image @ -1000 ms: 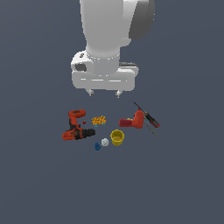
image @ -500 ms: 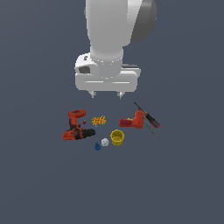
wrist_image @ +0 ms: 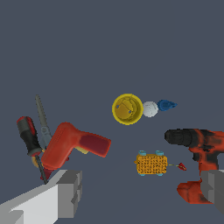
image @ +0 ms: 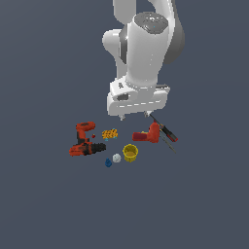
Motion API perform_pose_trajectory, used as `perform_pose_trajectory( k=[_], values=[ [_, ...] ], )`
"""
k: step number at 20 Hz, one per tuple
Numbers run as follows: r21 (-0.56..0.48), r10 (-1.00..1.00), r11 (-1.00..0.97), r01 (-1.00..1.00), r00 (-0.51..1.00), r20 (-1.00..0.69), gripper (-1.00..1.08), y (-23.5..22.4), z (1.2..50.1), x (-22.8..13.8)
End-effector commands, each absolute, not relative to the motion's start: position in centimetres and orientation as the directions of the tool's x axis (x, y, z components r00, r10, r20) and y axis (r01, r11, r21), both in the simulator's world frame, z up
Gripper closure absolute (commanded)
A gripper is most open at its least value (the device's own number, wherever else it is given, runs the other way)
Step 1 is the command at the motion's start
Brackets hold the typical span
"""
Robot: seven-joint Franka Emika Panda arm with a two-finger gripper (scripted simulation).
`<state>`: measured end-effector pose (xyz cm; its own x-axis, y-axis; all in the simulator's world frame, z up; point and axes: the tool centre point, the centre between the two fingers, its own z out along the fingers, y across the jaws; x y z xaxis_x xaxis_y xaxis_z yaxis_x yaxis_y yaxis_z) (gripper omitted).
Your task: Pick up a designated object from a clutter of objects.
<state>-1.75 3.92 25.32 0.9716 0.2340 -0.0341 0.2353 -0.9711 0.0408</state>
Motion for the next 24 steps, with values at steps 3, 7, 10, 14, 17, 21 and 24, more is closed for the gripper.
perform_pose_trajectory(
  k=[3, 7, 10, 14, 17, 21, 24],
  values=[
    [0.037, 0.401, -0.915, 0.402, 0.916, -0.032, -0.92, 8.3, 21.6, -2.9],
    [0.029, 0.551, -0.834, 0.552, 0.834, -0.028, -0.92, 12.3, 18.1, -4.7],
    [0.022, 0.643, -0.765, 0.644, 0.765, -0.022, -0.92, 14.9, 15.9, -6.2],
    [0.013, 0.732, -0.681, 0.732, 0.681, -0.014, -0.92, 17.6, 13.7, -8.2],
    [0.008, 0.777, -0.629, 0.777, 0.629, -0.009, -0.92, 19.0, 12.5, -9.4],
    [0.002, 0.814, -0.58, 0.814, 0.58, -0.003, -0.92, 20.3, 11.5, -10.6],
    [0.0, 0.827, -0.562, 0.827, 0.562, 0.0, -0.92, 20.7, 11.1, -11.1]
  ],
)
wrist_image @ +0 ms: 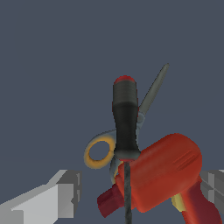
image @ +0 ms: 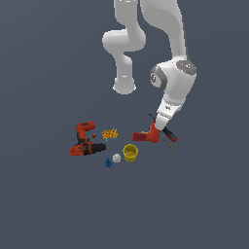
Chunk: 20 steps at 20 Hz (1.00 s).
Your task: Pick up a designated object from a clutter of objects.
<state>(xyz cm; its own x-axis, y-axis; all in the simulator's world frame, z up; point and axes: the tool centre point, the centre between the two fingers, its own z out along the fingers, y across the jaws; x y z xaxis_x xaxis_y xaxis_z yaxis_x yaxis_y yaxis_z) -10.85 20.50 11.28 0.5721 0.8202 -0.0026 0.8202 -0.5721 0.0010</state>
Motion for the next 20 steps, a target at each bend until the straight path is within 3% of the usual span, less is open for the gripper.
perform_pose_trajectory(
  k=[1, 20],
  values=[
    [0.0, 0.829, -0.559, 0.829, 0.559, 0.0, -0.92, 20.8, 11.0, -11.1],
    [-0.001, 0.83, -0.558, 0.83, 0.558, 0.0, -0.92, 20.8, 6.4, -11.3]
  ],
)
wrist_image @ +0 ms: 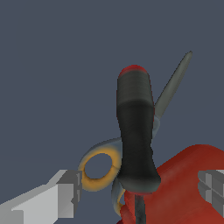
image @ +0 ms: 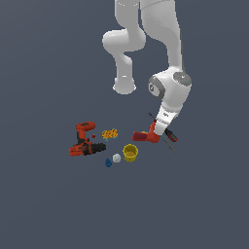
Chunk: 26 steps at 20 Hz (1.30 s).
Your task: Pick up a designated object from a clutter of objects.
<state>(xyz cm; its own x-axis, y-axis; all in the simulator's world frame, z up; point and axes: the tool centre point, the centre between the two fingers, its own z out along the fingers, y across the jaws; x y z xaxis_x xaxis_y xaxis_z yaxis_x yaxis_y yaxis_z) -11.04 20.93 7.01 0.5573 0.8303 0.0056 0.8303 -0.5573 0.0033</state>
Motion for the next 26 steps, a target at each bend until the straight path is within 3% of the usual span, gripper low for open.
perform_pose_trajectory(
  k=[1, 2, 3, 16, 26],
  values=[
    [-0.001, 0.83, -0.558, 0.83, 0.558, 0.0, -0.92, 20.8, 6.3, -11.3],
    [-0.001, 0.83, -0.558, 0.83, 0.558, 0.0, -0.92, 20.8, 6.3, -11.3],
    [-0.001, 0.83, -0.558, 0.83, 0.558, 0.0, 1.08, 20.8, 6.3, -11.3],
    [0.001, 0.83, -0.558, 0.83, 0.558, 0.002, 1.08, 20.6, 6.6, -11.1],
    [0.001, 0.83, -0.558, 0.83, 0.558, 0.002, 1.08, 17.6, 9.6, -10.6]
  ],
)
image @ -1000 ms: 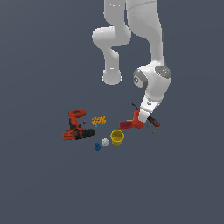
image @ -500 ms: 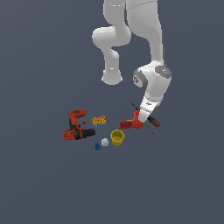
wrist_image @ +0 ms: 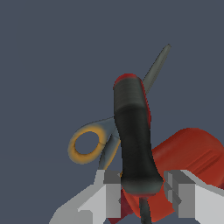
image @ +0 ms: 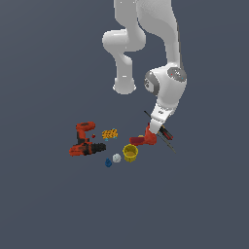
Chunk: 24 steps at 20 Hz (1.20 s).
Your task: Pick up a designated object from a clutter of objects.
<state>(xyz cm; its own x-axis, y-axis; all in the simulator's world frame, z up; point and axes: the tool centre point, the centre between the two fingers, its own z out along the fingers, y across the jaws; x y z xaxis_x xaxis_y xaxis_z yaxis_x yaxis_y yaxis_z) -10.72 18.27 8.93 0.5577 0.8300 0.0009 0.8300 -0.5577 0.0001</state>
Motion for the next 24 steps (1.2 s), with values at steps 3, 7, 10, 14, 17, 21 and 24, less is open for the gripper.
perform_pose_trajectory(
  k=[3, 7, 10, 14, 17, 21, 24],
  values=[
    [0.0, 0.83, -0.558, 0.83, 0.558, 0.002, 1.08, 16.1, 11.2, -10.3],
    [-0.001, 0.83, -0.558, 0.83, 0.558, 0.003, 1.08, 13.5, 13.8, -9.8],
    [-0.003, 0.83, -0.557, 0.83, 0.557, 0.005, 1.08, 11.2, 16.2, -9.3],
    [-0.004, 0.831, -0.557, 0.831, 0.557, 0.006, 1.08, 8.0, 19.6, -8.7],
    [-0.004, 0.831, -0.557, 0.831, 0.557, 0.006, 1.08, 5.4, 22.2, -8.1],
    [-0.004, 0.831, -0.557, 0.831, 0.557, 0.006, 1.08, 2.0, 25.7, -7.4],
    [-0.004, 0.83, -0.557, 0.83, 0.557, 0.005, 1.08, -0.6, 28.3, -6.8]
  ],
)
